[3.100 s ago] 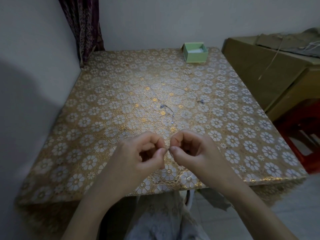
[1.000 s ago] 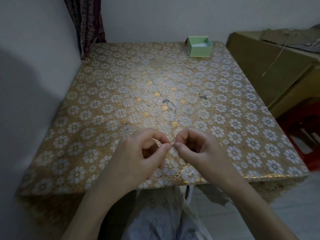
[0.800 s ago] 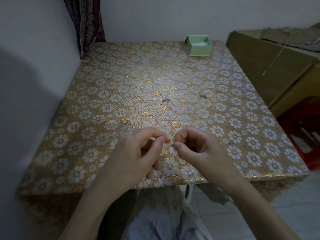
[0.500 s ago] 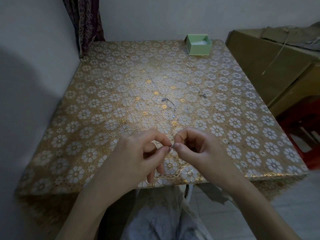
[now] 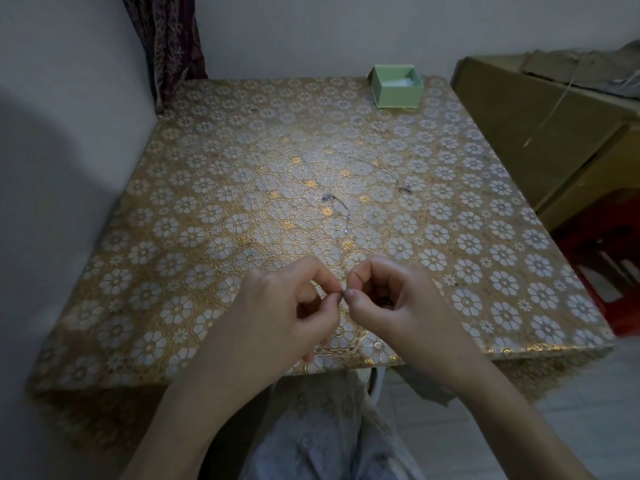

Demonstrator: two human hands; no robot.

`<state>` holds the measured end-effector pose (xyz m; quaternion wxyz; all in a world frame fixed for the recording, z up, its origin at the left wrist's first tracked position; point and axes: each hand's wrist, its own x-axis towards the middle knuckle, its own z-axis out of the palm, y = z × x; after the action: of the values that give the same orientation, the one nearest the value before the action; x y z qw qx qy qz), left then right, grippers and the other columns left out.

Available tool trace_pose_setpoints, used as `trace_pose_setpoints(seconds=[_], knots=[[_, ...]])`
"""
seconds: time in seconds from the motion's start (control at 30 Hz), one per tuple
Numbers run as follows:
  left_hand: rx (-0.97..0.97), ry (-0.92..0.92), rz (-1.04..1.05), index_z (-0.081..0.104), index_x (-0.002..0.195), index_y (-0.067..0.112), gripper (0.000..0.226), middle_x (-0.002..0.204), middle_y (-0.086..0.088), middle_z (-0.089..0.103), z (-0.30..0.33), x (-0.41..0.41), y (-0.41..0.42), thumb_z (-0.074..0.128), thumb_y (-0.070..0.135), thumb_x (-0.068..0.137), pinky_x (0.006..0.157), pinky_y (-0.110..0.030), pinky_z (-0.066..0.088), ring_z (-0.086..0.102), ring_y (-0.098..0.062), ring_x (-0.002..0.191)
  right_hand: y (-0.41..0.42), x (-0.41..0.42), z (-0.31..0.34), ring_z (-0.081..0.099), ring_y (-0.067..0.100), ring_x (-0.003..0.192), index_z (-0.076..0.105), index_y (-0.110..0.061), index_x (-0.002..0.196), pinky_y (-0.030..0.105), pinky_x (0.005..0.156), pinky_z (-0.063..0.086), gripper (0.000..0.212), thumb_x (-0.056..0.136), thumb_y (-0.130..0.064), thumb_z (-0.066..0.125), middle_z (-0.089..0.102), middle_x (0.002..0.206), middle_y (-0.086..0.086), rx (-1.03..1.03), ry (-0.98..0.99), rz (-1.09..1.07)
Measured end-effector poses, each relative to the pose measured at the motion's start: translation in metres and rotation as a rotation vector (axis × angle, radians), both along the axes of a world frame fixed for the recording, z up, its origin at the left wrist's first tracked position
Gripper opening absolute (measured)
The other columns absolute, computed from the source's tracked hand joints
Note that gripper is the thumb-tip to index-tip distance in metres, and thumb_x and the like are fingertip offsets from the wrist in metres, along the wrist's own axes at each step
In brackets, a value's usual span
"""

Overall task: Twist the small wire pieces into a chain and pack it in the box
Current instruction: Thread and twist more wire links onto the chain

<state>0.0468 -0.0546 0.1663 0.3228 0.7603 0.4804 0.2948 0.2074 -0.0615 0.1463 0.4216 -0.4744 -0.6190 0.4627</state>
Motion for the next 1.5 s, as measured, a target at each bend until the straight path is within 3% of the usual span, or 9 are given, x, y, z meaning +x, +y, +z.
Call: trace_pose_setpoints(seconds=[0.2, 0.47, 0.87, 0.93, 1.07, 1.13, 1.27, 1.4, 1.5], knots=[[-0.187, -0.142, 0.056, 0.055, 0.075, 0.018, 0.012, 0.05, 0.001, 0.064, -0.003, 0.003, -0.001, 0.059, 0.009, 0.083, 0.037, -0.014, 0.036, 0.056, -0.016, 0.034, -0.001, -0.002, -0.001, 0.037, 0.005, 0.05, 0.054, -0.019, 0.064, 0.018, 0.047, 0.031, 0.012, 0.075, -0.015, 0.057, 0.045, 0.054, -0.01, -0.02, 0.056, -0.007], [-0.357, -0.381, 0.073, 0.056, 0.074, 0.01, 0.011, 0.047, -0.005, 0.059, -0.002, 0.005, -0.003, 0.057, 0.004, 0.084, 0.033, -0.014, 0.032, 0.048, -0.015, 0.033, -0.004, -0.001, -0.004, 0.039, 0.008, 0.055, 0.055, -0.022, 0.065, 0.021, 0.049, 0.032, 0.009, 0.074, -0.023, 0.059, 0.046, 0.059, -0.009, -0.004, 0.097, 0.029], [-0.261, -0.388, 0.017, 0.058, 0.078, 0.017, 0.015, 0.051, -0.006, 0.062, -0.003, -0.002, -0.004, 0.056, 0.006, 0.088, 0.037, -0.013, 0.036, 0.052, -0.016, 0.036, -0.003, 0.004, 0.001, 0.038, 0.01, 0.053, 0.055, -0.017, 0.065, 0.022, 0.049, 0.031, 0.012, 0.077, -0.013, 0.056, 0.046, 0.056, -0.008, -0.084, 0.209, 0.003], [-0.249, -0.353, -0.011, 0.059, 0.082, 0.02, 0.007, 0.054, -0.005, 0.063, -0.003, -0.004, -0.004, 0.062, 0.018, 0.087, 0.038, -0.015, 0.038, 0.053, -0.015, 0.037, -0.004, 0.005, 0.0, 0.038, 0.011, 0.053, 0.056, -0.019, 0.064, 0.024, 0.049, 0.032, 0.014, 0.077, -0.014, 0.057, 0.047, 0.056, -0.008, -0.086, 0.198, 0.005], [-0.082, -0.171, -0.054, 0.06, 0.093, 0.033, 0.023, 0.059, 0.008, 0.058, -0.005, -0.006, -0.003, 0.059, 0.046, 0.074, 0.047, -0.015, 0.042, 0.054, -0.007, 0.047, -0.003, 0.007, 0.001, 0.037, 0.008, 0.052, 0.056, -0.016, 0.066, 0.02, 0.049, 0.031, 0.011, 0.077, -0.014, 0.057, 0.045, 0.056, -0.007, -0.109, 0.185, 0.035], [-0.039, -0.125, -0.044, 0.061, 0.094, 0.033, 0.023, 0.061, 0.008, 0.058, -0.002, -0.007, -0.001, 0.058, 0.047, 0.076, 0.048, -0.014, 0.041, 0.056, -0.008, 0.051, -0.003, 0.008, 0.002, 0.037, 0.006, 0.051, 0.056, -0.014, 0.067, 0.018, 0.048, 0.031, 0.01, 0.077, -0.014, 0.056, 0.045, 0.055, -0.01, -0.116, 0.182, 0.058], [-0.109, -0.165, -0.023, 0.062, 0.085, 0.029, 0.006, 0.054, 0.006, 0.064, 0.004, -0.008, 0.0, 0.061, 0.034, 0.084, 0.043, -0.017, 0.043, 0.054, -0.01, 0.038, -0.004, 0.009, 0.003, 0.038, 0.007, 0.052, 0.056, -0.012, 0.069, 0.018, 0.049, 0.032, 0.009, 0.077, -0.014, 0.056, 0.046, 0.055, -0.011, -0.122, 0.178, 0.075], [-0.111, -0.158, -0.086, 0.06, 0.084, 0.024, 0.015, 0.053, 0.006, 0.065, 0.008, -0.007, -0.002, 0.061, 0.038, 0.079, 0.044, -0.015, 0.042, 0.055, -0.013, 0.035, -0.004, 0.009, 0.004, 0.038, 0.006, 0.052, 0.056, -0.011, 0.067, 0.019, 0.05, 0.032, 0.009, 0.076, -0.012, 0.056, 0.046, 0.054, -0.011, -0.152, 0.199, 0.079], [-0.049, -0.111, -0.116, 0.061, 0.083, 0.024, 0.009, 0.053, 0.011, 0.065, 0.006, -0.006, -0.002, 0.063, 0.032, 0.083, 0.043, -0.023, 0.048, 0.056, -0.01, 0.035, -0.003, 0.01, 0.004, 0.038, 0.008, 0.051, 0.059, -0.014, 0.064, 0.019, 0.051, 0.033, 0.013, 0.076, -0.012, 0.056, 0.045, 0.054, -0.004, -0.231, 0.241, 0.098]])
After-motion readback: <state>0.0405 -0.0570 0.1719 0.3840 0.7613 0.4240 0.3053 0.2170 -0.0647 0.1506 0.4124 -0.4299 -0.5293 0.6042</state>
